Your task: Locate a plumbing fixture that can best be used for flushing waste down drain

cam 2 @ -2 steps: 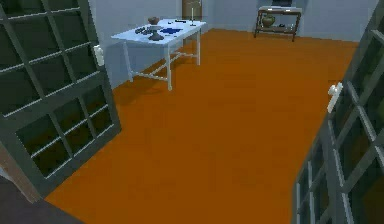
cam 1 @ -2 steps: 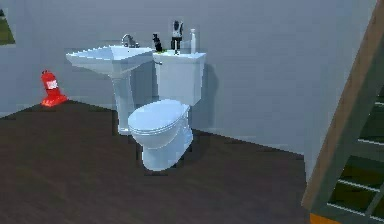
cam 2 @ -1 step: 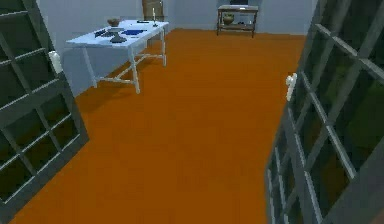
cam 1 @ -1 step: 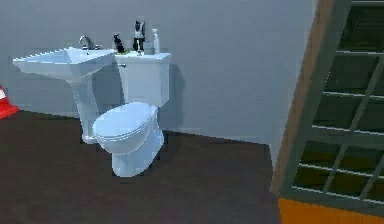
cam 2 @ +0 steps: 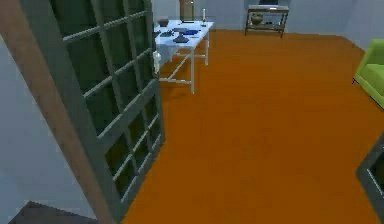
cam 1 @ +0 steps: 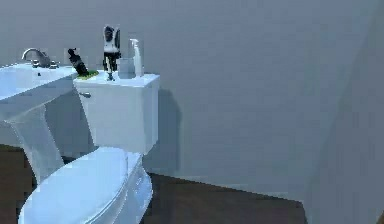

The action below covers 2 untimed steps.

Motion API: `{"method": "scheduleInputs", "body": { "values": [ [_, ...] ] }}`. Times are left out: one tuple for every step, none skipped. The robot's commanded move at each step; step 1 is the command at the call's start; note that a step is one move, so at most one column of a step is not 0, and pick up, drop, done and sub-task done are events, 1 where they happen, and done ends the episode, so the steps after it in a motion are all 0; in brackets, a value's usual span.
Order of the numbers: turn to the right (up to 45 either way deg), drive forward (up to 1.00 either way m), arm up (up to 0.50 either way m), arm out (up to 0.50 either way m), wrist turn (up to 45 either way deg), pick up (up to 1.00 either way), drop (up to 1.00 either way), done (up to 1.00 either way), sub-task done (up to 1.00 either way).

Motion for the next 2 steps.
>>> {"method": "scheduleInputs", "body": {
  "values": [
    [-27.0,0.0,0.0,0.0,0.0,0.0,0.0,0.0,0.0],
    [0.0,0.0,0.0,0.0,0.0,0.0,0.0,1.0,0.0]
  ]
}}
